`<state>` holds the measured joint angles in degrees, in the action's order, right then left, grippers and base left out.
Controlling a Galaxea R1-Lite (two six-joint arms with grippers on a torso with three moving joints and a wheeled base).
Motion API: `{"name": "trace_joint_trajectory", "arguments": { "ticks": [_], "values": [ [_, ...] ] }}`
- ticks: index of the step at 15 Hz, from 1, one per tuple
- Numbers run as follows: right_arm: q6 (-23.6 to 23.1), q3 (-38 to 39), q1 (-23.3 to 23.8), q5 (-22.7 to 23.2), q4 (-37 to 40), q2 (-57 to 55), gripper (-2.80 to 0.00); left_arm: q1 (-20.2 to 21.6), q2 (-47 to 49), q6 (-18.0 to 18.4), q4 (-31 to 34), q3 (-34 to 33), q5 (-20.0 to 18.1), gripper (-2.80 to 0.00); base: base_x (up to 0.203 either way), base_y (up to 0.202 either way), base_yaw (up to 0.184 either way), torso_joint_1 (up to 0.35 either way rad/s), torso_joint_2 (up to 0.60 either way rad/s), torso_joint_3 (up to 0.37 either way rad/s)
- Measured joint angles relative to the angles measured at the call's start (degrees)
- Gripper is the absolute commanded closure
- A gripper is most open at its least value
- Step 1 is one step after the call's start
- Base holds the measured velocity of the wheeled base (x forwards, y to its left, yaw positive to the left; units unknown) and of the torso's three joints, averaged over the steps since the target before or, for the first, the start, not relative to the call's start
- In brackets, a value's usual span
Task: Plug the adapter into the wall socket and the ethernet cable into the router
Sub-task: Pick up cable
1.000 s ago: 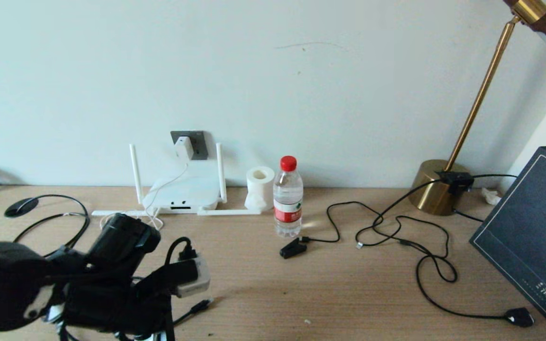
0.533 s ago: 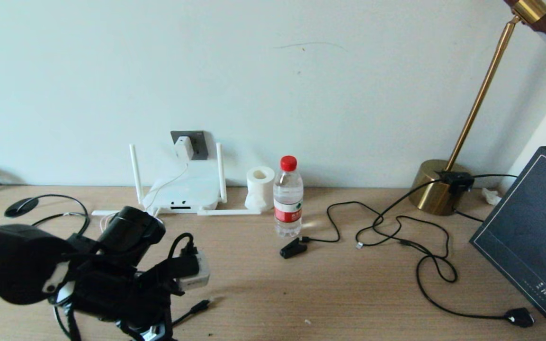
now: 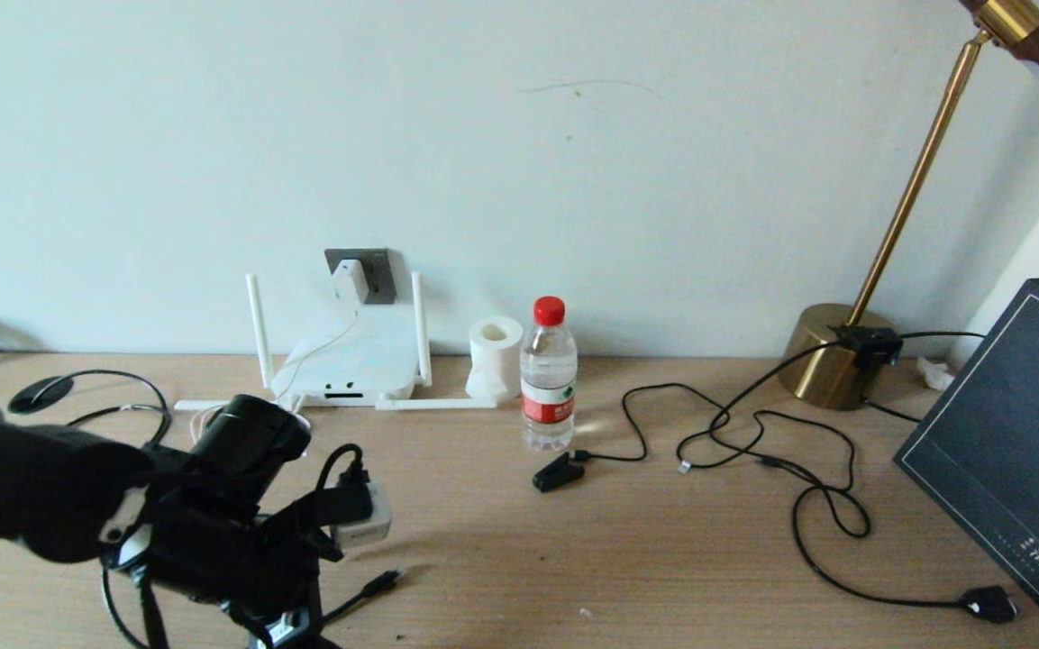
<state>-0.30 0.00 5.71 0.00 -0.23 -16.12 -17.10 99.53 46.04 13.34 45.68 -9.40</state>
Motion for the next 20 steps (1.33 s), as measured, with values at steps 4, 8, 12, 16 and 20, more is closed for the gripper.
{"name": "trace_joint_trajectory", "arguments": {
  "ticks": [4,8,12,16,20],
  "values": [
    [0.0,0.0,0.0,0.0,0.0,0.0,0.00,0.2,1.1,0.6,0.1,1.2,-0.1,-2.80,0.000,0.000,0.000,0.000,0.00,0.000],
    [0.0,0.0,0.0,0.0,0.0,0.0,0.00,0.2,1.8,1.9,0.1,1.1,-1.4,0.00,0.000,0.000,0.000,0.000,0.00,0.000],
    [0.0,0.0,0.0,0.0,0.0,0.0,0.00,0.2,1.9,1.9,0.0,1.0,-1.5,0.00,0.000,0.000,0.000,0.000,0.00,0.000],
    [0.0,0.0,0.0,0.0,0.0,0.0,0.00,0.4,1.9,1.8,0.0,0.4,-1.6,0.00,0.000,0.000,0.000,0.000,0.00,0.000],
    [0.0,0.0,0.0,0.0,0.0,0.0,0.00,0.9,0.9,1.8,0.1,-0.6,-1.8,0.00,0.000,0.000,0.000,0.000,0.00,0.000]
  ]
}}
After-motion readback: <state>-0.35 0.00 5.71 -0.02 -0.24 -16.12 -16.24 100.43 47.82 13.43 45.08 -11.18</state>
